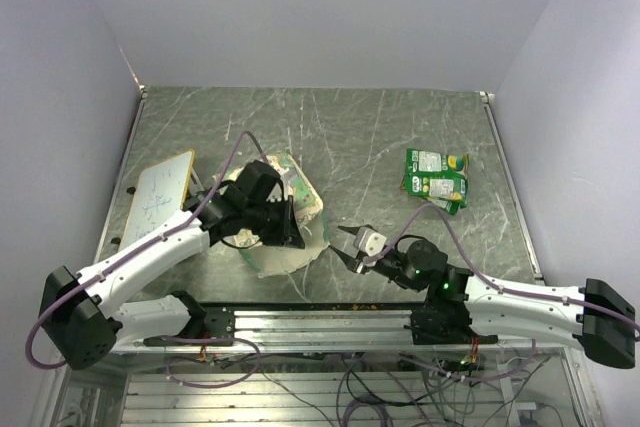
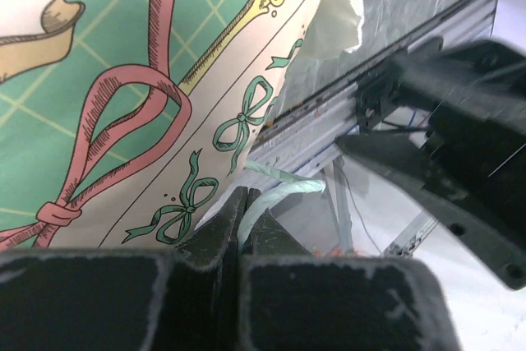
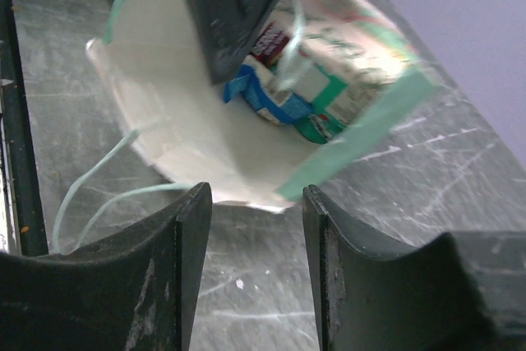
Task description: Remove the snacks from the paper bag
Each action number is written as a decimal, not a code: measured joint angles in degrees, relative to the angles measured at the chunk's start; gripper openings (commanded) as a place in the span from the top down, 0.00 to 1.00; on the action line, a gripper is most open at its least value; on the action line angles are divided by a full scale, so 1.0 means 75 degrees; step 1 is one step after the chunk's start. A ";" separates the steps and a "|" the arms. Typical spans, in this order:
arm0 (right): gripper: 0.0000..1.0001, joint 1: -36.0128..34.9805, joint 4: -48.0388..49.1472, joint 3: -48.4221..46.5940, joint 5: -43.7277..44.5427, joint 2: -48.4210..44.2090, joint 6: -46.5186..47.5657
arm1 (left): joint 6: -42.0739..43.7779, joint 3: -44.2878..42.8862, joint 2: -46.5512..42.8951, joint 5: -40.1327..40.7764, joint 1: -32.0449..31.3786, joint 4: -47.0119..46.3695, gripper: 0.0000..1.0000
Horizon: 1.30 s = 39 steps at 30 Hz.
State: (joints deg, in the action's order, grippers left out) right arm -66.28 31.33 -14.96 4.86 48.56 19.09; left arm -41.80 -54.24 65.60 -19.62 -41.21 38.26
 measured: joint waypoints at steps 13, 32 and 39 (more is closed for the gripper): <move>0.53 0.0000 -0.0122 0.0428 -0.0152 -0.0119 -0.0379 | -0.0344 -0.0463 -0.0370 0.0968 -0.0784 0.0131 0.93; 0.44 0.0149 0.1891 -0.1137 -0.1445 0.3777 0.1961 | -0.0233 -0.2253 0.0096 0.2366 -0.0784 0.0291 0.93; 0.42 0.0691 0.1961 -0.2168 -0.2072 0.5371 0.3485 | -0.0291 -0.2162 -0.0254 0.2430 -0.0784 0.0533 0.93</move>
State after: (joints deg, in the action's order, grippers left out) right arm -61.10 46.04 -31.22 -10.68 88.84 45.23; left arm -43.99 -70.46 63.70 -1.39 -47.09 42.26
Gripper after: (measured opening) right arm 0.578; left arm 0.072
